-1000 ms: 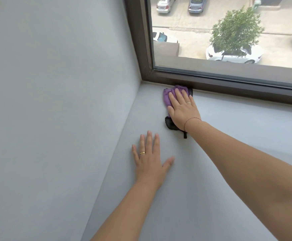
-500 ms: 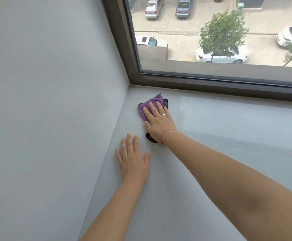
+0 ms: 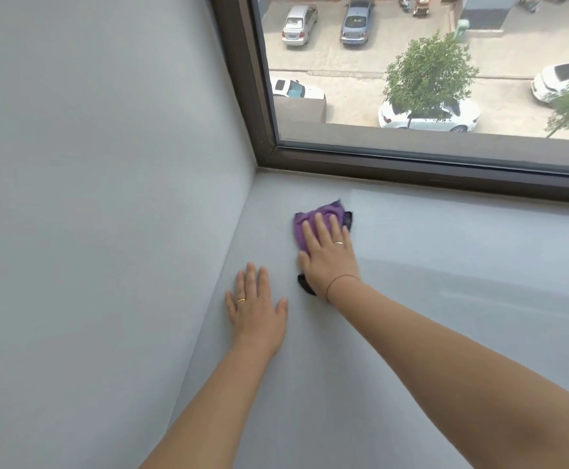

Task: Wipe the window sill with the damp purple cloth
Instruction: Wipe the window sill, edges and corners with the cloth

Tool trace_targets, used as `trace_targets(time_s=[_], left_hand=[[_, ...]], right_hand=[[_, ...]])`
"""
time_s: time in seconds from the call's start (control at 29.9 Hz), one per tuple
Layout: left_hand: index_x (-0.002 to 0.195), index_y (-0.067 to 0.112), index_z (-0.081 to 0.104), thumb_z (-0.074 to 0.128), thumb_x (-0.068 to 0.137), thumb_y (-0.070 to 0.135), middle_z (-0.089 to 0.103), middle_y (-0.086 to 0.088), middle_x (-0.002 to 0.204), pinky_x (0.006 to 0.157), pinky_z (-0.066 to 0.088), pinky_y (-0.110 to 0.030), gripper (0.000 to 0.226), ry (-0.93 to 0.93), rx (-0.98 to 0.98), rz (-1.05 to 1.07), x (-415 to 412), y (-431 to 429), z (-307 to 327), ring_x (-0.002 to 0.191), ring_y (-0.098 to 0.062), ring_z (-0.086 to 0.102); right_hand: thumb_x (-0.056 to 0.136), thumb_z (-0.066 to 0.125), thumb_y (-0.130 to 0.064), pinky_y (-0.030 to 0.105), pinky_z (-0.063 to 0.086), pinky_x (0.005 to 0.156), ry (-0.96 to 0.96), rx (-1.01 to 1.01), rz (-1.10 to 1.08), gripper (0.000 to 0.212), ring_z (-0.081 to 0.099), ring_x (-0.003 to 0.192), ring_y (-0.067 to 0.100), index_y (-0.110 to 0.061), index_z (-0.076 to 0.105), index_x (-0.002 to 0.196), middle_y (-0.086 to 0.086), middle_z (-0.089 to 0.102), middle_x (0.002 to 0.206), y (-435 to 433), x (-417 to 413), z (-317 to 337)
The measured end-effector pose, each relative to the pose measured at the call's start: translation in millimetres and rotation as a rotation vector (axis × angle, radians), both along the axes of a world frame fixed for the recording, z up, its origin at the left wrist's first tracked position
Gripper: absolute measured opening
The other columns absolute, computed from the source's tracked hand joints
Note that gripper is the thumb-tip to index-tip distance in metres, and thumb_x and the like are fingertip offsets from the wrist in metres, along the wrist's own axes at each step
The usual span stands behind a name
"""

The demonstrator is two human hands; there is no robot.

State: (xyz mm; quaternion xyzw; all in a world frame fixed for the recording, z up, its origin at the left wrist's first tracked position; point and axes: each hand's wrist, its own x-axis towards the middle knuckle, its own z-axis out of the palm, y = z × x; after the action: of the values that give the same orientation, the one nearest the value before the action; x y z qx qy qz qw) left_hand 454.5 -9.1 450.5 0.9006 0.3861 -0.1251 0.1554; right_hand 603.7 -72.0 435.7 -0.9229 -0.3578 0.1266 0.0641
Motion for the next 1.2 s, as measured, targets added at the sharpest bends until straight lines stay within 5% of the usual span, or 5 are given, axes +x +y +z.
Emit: trace_targets(time_s=[0.17,0.43,0.7,0.97,1.2], left_hand=[[0.151,0.019,-0.004,0.031,0.098,0.045,-0.017,0.000,0.159,0.117,-0.006,-0.046,0.068,-0.005,0.033,0.034,-14.1,-9.8,0.3,0.146,-0.020,-0.015],[0.150,0.019,-0.006,0.029,0.097,0.048,-0.017,-0.001,0.159,0.118,-0.005,-0.045,0.070,-0.013,0.016,-0.013,-41.8,-15.9,-3.2,0.146,-0.019,-0.016],[0.151,0.018,-0.003,0.029,0.097,0.050,-0.014,0.000,0.159,0.117,-0.006,-0.041,0.070,-0.071,0.024,-0.059,-62.1,-23.2,-3.1,0.146,-0.018,-0.013],[0.151,0.017,-0.003,0.023,0.098,0.048,-0.014,-0.001,0.159,0.118,-0.008,-0.038,0.066,-0.070,0.021,-0.103,-92.6,-26.9,-4.8,0.146,-0.018,-0.015],[0.151,0.017,0.001,0.022,0.099,0.044,-0.009,-0.001,0.160,0.117,-0.006,-0.036,0.062,-0.081,0.063,-0.103,-119.0,-36.3,-6.5,0.147,-0.016,-0.009]], right_hand=[[0.099,0.018,-0.045,0.036,-0.011,0.117,-0.020,-0.017,0.276,0.058,-0.013,0.147,0.019,-0.028,0.000,0.151,-0.002,-0.008,0.160,-21.8,-11.4,-7.2],[0.099,0.018,-0.042,0.041,-0.009,0.119,0.005,-0.061,-0.231,0.059,-0.013,0.146,0.026,-0.024,-0.003,0.151,0.004,-0.011,0.160,-53.7,-6.4,-2.1],[0.099,0.018,-0.046,0.035,-0.013,0.117,-0.018,-0.023,0.121,0.058,-0.015,0.146,0.017,-0.028,-0.001,0.151,-0.002,-0.010,0.160,-51.5,-73.6,-7.4],[0.098,0.021,-0.045,0.041,-0.010,0.119,0.011,-0.061,-0.320,0.062,-0.013,0.146,0.026,-0.023,-0.001,0.152,0.004,-0.012,0.160,-80.9,-60.6,1.3],[0.097,0.018,-0.050,0.033,-0.021,0.113,-0.014,-0.005,0.135,0.061,-0.016,0.146,0.018,-0.030,0.000,0.151,-0.002,-0.010,0.160,-75.9,-153.2,-10.0]])
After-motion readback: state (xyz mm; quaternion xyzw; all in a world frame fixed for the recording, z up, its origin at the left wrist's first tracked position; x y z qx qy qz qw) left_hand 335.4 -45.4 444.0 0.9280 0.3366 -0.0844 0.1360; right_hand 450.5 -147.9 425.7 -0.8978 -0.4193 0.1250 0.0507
